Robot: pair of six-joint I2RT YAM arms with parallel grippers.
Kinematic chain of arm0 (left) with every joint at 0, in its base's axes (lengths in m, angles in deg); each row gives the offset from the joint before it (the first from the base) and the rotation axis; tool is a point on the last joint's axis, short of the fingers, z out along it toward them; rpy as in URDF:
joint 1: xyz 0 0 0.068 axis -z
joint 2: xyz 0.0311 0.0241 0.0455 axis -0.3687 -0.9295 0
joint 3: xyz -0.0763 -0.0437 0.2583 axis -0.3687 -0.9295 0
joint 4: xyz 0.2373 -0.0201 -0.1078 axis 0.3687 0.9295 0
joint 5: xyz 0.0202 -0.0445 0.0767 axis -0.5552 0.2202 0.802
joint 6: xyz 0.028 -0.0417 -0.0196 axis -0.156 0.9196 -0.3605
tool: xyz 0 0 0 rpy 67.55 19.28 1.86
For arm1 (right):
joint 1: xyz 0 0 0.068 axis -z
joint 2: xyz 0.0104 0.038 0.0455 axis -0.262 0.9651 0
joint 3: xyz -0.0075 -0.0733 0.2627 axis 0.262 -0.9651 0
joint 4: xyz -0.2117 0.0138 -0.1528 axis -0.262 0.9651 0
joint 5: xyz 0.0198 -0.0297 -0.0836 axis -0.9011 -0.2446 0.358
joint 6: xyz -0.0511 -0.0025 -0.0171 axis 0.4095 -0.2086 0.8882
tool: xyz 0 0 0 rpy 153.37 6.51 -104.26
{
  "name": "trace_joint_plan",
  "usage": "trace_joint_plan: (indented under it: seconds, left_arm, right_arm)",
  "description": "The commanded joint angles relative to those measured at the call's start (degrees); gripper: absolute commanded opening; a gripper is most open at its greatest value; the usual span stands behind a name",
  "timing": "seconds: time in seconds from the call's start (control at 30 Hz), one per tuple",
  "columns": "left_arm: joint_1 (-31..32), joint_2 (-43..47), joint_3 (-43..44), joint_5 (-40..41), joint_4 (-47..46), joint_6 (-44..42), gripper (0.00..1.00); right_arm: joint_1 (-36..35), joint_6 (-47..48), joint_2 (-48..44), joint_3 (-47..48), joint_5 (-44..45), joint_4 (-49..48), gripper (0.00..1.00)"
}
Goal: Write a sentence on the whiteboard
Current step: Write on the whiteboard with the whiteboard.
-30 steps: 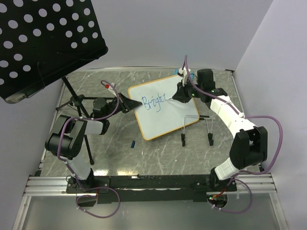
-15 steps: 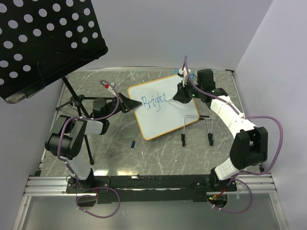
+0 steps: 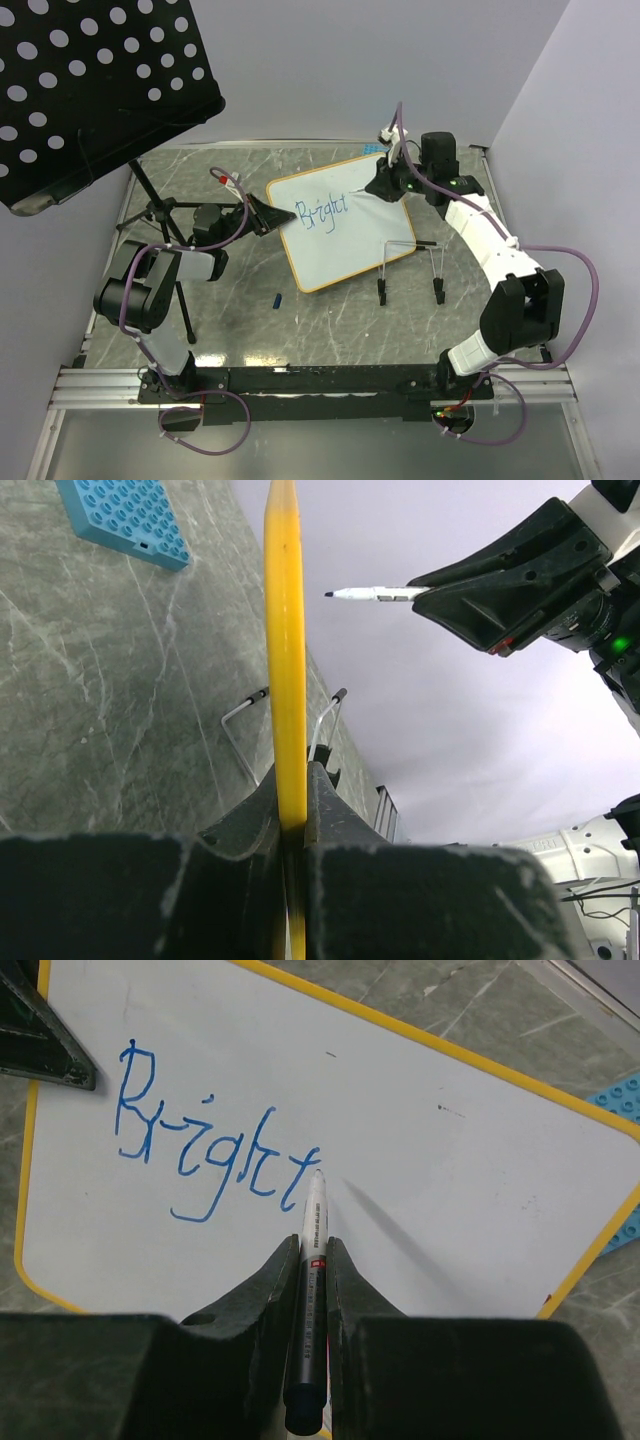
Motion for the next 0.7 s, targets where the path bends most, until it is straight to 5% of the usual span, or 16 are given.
trace_joint_plan:
  seconds: [0.0, 0.67]
  left_arm:
    - [0.07, 3.50, 0.80, -0.84, -14.97, 2.37, 0.01]
    - [0.07, 4.11, 0.45, -0.67, -15.85, 3.07, 0.01]
  right_arm:
    - [1.37, -0.93, -3.99, 1.09, -2.09, -1.66, 0.00]
    - [4.09, -0.84, -6.54, -4.81, -5.61, -5.87, 0.00]
